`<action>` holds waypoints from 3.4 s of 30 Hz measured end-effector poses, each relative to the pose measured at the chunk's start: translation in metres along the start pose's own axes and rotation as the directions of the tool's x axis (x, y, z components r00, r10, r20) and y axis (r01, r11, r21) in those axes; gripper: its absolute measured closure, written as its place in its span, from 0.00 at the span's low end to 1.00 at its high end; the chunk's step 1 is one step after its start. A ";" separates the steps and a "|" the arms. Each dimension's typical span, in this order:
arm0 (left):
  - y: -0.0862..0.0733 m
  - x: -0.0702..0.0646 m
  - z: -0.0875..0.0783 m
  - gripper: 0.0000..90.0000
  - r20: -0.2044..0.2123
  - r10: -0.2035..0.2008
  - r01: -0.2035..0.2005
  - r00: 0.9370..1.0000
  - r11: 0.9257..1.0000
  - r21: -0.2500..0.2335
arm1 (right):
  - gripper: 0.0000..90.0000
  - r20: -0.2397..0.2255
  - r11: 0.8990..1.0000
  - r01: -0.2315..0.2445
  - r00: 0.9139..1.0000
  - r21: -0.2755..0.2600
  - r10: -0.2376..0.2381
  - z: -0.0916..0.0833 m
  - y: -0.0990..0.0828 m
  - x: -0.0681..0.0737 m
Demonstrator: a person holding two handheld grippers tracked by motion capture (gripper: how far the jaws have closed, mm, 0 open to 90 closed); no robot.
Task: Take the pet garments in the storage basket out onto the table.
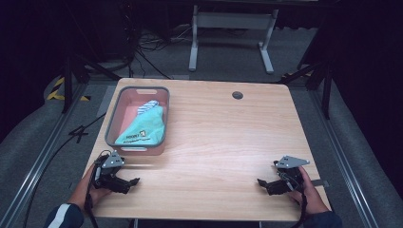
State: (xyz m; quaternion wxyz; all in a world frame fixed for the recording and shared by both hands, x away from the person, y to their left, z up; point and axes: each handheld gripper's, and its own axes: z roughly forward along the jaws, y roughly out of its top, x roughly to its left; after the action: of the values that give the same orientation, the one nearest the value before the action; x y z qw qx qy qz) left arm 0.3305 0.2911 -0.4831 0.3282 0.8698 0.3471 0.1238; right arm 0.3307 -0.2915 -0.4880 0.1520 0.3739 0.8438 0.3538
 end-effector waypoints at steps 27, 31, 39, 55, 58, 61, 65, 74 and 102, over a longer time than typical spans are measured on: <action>0.005 -0.007 -0.010 0.19 -0.016 -0.003 0.005 1.000 0.998 0.066 | 0.01 0.003 1.000 -0.002 1.000 0.001 0.002 0.000 0.000 0.000; 0.012 -0.015 -0.011 0.20 -0.010 0.017 -0.015 1.000 0.993 0.118 | 0.01 0.002 1.000 -0.001 1.000 0.000 0.001 0.000 0.000 0.000; 0.027 -0.025 -0.024 0.21 -0.029 0.036 -0.034 0.999 0.995 0.091 | 0.01 0.002 1.000 -0.001 1.000 0.000 0.001 0.000 0.000 0.000; 0.049 -0.011 -0.059 0.17 -0.049 -0.005 0.004 0.999 0.999 -0.033 | 0.01 0.003 1.000 0.000 1.000 0.001 0.000 0.000 0.000 0.000; 0.056 -0.009 -0.062 0.18 -0.063 0.005 -0.008 0.998 0.999 -0.039 | 0.01 0.003 1.000 0.000 1.000 0.001 0.000 0.000 0.000 0.000; 0.063 -0.006 -0.065 0.18 -0.063 0.001 -0.005 0.998 0.998 -0.060 | 0.01 0.003 1.000 0.000 1.000 0.001 0.000 0.000 0.000 0.000; 0.072 -0.001 -0.068 0.18 -0.069 0.005 -0.009 0.998 0.998 -0.060 | 0.01 0.003 1.000 0.000 1.000 0.001 0.000 0.000 0.000 0.000; 0.099 0.022 -0.072 0.18 -0.103 0.008 -0.011 0.995 1.000 -0.025 | 0.01 0.002 1.000 -0.001 1.000 0.001 0.001 0.000 0.000 0.000; 0.163 0.074 0.007 0.20 -0.100 0.037 -0.006 0.994 0.955 0.298 | 0.01 0.002 1.000 -0.003 1.000 0.000 0.003 0.000 0.000 0.000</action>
State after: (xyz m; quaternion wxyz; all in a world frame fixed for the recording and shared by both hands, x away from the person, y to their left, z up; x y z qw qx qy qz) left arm 0.4730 0.2495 -0.3824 0.1738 0.9053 0.3690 0.1189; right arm 0.3304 -0.2915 -0.4879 0.1521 0.3753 0.8433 0.3535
